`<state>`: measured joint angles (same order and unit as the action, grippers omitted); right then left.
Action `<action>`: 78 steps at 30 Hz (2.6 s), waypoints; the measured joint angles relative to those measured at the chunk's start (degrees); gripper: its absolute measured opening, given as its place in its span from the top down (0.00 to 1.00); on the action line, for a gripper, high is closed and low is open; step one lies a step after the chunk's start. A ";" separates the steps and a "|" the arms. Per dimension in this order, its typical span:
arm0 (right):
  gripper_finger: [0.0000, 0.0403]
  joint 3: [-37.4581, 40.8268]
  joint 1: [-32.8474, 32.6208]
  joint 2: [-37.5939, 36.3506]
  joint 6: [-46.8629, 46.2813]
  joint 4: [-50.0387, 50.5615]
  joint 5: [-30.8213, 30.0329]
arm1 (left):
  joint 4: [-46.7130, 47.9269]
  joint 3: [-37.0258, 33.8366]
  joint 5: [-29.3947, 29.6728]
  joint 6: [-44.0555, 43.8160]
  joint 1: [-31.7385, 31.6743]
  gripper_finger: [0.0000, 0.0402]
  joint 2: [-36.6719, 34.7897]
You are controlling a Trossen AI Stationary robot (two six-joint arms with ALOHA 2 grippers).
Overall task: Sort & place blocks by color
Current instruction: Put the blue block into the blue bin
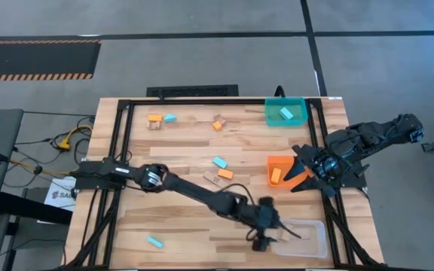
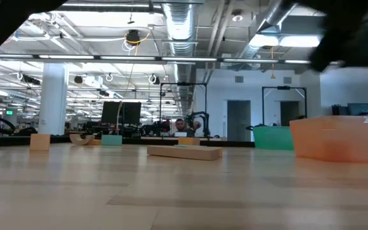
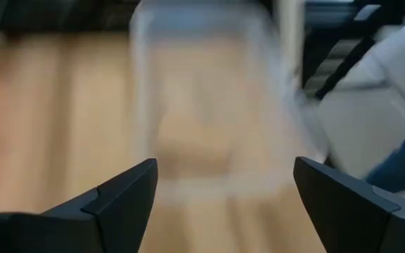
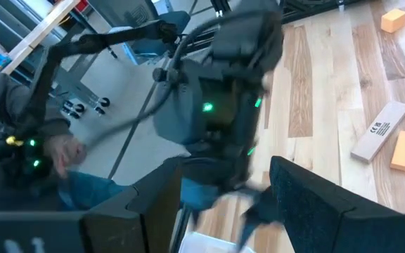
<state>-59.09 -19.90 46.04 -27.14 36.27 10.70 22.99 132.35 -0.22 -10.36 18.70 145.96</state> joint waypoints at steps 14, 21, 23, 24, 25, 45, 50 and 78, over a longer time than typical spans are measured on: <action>0.41 0.00 0.12 0.10 0.20 -0.83 -4.93 | 45.19 -0.55 3.36 9.45 -6.28 0.33 -15.80; 0.41 0.00 0.17 1.09 -1.29 -2.79 -13.87 | 49.35 -20.71 -0.66 16.84 -14.39 0.45 -30.99; 0.41 0.00 0.43 1.67 -2.44 -3.25 -17.22 | 44.67 -31.58 -0.85 18.61 -17.76 0.48 -39.02; 0.41 0.00 0.81 2.25 -3.05 -3.71 -18.83 | 41.81 -37.31 -0.64 19.43 -19.69 0.49 -43.08; 0.41 0.00 1.22 2.89 -3.56 -4.36 -20.58 | 38.70 -42.65 0.07 20.25 -21.86 0.51 -47.19; 0.41 0.02 11.81 19.69 -5.79 -6.39 -20.86 | 12.91 -70.97 5.10 17.09 -67.23 0.57 -58.22; 0.41 0.02 15.30 19.93 0.01 -6.43 -17.03 | 21.50 -65.45 -0.21 15.68 -71.91 0.55 -49.11; 0.41 0.04 28.22 18.75 9.70 -3.25 -2.16 | 20.51 -63.08 3.13 30.24 -70.91 0.30 -36.60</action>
<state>-59.05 8.32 64.79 -17.43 33.02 8.54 43.50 69.28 2.90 19.88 -52.21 109.36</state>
